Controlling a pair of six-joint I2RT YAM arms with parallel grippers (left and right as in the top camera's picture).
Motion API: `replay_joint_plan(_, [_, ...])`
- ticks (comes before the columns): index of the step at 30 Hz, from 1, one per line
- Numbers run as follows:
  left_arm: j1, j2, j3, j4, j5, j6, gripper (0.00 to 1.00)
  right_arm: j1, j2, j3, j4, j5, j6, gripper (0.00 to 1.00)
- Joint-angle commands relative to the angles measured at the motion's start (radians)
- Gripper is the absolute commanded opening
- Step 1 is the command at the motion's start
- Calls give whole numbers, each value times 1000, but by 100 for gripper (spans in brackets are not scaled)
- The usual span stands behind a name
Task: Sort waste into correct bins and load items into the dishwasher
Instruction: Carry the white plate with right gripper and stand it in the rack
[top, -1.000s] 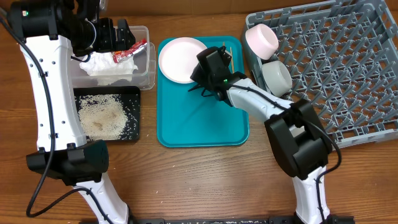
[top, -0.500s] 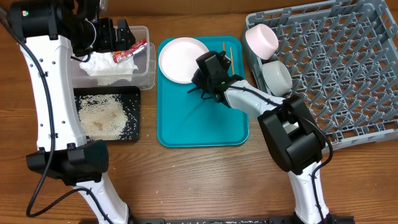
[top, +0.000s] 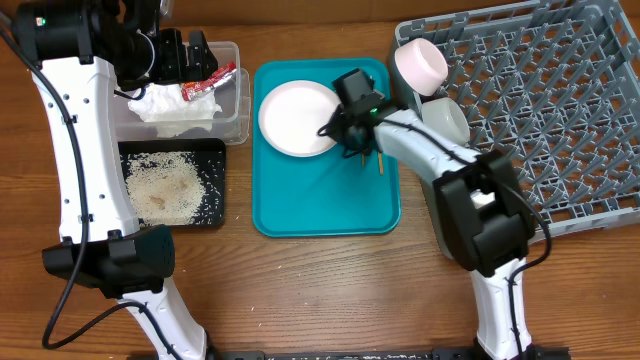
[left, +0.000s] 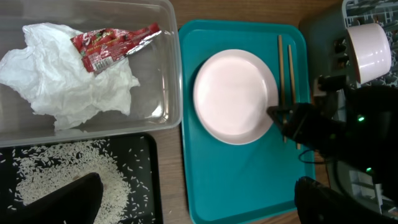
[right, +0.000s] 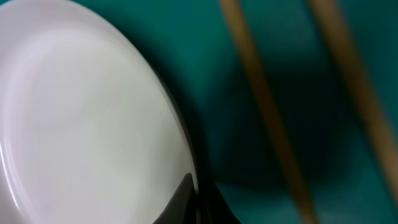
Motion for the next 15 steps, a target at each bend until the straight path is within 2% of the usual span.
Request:
replay_joint_plan(1, [-6, 0, 8, 2, -7, -6, 100, -29, -138, 97, -72, 51, -198, 4])
replay_joint_plan(7, [-6, 0, 8, 2, -7, -6, 100, -27, -353, 179, -237, 374, -438, 4])
replay_joint_plan(12, [-6, 0, 8, 2, -7, -6, 100, -52, -519, 179, -263, 723, -448, 4])
replay_joint_plan(15, [-6, 0, 8, 2, -7, -6, 100, -98, -555, 179, -248, 880, -457, 4])
